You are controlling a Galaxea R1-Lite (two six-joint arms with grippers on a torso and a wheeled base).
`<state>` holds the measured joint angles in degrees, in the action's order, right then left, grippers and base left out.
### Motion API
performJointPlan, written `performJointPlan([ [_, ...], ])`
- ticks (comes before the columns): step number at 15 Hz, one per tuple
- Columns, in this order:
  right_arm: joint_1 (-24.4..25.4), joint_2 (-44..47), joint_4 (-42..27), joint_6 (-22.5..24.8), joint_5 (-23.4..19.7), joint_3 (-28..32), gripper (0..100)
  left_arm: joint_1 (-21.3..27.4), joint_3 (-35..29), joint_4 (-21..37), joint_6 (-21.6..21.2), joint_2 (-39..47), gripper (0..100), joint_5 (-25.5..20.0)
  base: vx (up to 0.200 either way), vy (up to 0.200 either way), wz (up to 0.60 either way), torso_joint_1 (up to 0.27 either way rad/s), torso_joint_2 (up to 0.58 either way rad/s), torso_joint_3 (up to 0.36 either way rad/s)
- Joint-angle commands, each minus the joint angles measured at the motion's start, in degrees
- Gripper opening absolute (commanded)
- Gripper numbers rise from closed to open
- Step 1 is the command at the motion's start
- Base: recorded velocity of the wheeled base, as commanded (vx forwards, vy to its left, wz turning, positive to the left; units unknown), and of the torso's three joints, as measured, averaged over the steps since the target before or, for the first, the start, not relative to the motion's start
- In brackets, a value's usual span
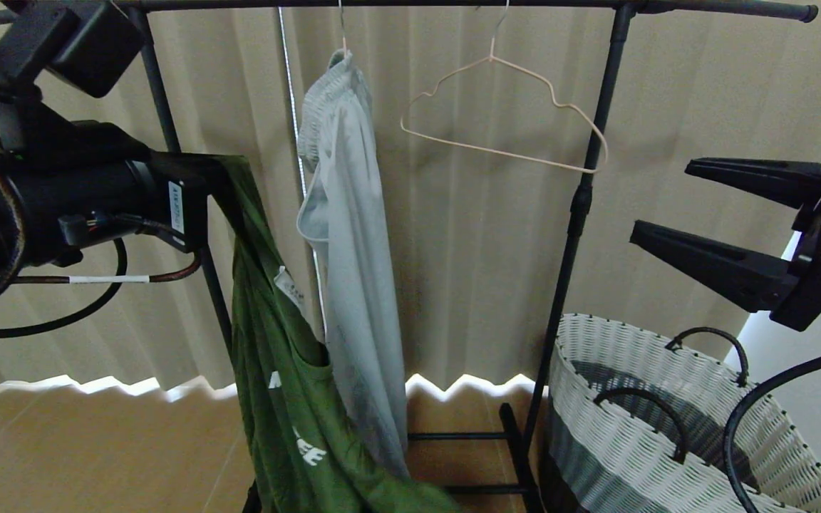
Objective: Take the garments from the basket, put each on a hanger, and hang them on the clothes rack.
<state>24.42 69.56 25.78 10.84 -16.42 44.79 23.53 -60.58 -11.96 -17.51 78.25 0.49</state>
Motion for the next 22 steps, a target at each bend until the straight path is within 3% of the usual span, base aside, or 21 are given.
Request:
performJointPlan([
  [1,0.02,-0.39,0.58,-0.29,0.07,-0.14,100,-0.41,0.72,-0.08,0.02,-0.29,0,-0.05,0.000,0.000,0.00,0.000,0.00,0.000],
  [2,-0.25,-0.39,0.58,-0.82,0.60,-0.49,100,-0.41,0.72,-0.08,0.02,-0.91,0,-0.05,0.000,0.000,0.00,0.000,0.00,0.000],
  [4,-7.63,0.58,-0.56,-0.55,3.85,-2.51,100,-0.59,2.30,0.09,-0.60,-3.28,0,0.04,0.000,0.000,0.00,0.000,0.00,0.000],
  [5,-8.95,0.58,-0.65,-0.29,4.82,-3.57,100,-1.29,3.53,0.09,-1.48,-4.51,0,-0.05,0.000,0.000,0.00,0.000,0.00,0.000],
  [7,-9.30,-1.09,0.14,-0.20,6.05,-6.82,100,-3.58,6.87,0.09,-3.50,-8.11,0,-0.14,0.000,0.000,0.00,0.000,0.00,0.000],
  [11,-10.62,-4.61,0.41,-0.20,6.14,-11.83,100,-3.75,10.74,0.01,-3.68,-11.19,0,-0.40,0.000,0.000,0.00,0.000,0.00,0.000],
  [16,-21.69,-3.55,3.05,1.03,7.72,-15.26,100,-3.75,13.82,-2.10,-3.41,-11.02,0,-0.49,0.000,0.000,0.00,0.000,0.00,0.000],
  [18,-21.78,-3.55,5.77,1.29,7.63,-17.28,100,-3.75,14.96,-3.16,-3.50,-11.10,0,-0.49,0.000,0.000,0.00,0.000,0.00,0.000],
  [19,-21.87,-3.47,7.53,3.93,7.63,-18.77,100,-3.75,15.75,-3.42,-3.50,-11.28,0,-0.49,0.000,0.000,0.00,0.000,0.00,0.000],
  [22,-21.87,-3.38,7.53,5.25,7.72,-19.12,100,-3.84,16.19,-3.42,-3.41,-11.63,0,-0.49,0.000,0.000,0.00,0.000,0.00,0.000],
])
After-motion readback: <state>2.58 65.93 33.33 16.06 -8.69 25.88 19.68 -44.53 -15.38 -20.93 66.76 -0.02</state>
